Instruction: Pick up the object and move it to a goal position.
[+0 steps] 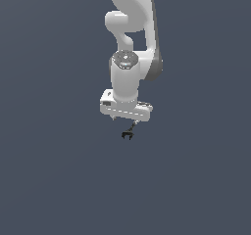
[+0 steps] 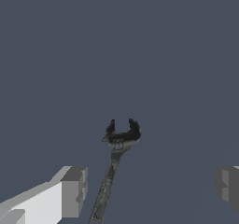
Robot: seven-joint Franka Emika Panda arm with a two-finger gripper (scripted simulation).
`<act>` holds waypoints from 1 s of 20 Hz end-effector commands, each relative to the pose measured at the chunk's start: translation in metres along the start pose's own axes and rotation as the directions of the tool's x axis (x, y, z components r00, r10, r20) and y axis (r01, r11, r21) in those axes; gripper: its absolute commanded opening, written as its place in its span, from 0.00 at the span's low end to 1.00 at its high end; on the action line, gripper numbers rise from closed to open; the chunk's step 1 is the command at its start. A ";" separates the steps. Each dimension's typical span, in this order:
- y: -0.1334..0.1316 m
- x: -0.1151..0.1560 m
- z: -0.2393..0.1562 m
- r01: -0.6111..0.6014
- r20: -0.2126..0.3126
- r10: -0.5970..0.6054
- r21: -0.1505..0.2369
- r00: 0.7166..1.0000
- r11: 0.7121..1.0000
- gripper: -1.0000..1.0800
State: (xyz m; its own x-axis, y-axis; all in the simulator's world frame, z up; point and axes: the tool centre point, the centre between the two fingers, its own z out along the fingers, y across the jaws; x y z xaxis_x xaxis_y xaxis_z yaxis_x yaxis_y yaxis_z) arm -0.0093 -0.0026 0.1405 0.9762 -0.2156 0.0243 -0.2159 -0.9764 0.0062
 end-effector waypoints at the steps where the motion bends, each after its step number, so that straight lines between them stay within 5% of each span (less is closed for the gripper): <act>1: -0.007 -0.008 0.012 -0.056 0.004 0.056 0.003 0.998 0.998 0.96; 20: -0.039 -0.063 0.077 -0.378 0.024 0.378 -0.003 0.926 0.926 0.96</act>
State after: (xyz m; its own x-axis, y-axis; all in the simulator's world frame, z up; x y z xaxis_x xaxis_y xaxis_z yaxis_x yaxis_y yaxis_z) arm -0.0589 0.0467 0.0641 0.8313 -0.5558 0.0008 -0.5558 -0.8313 -0.0010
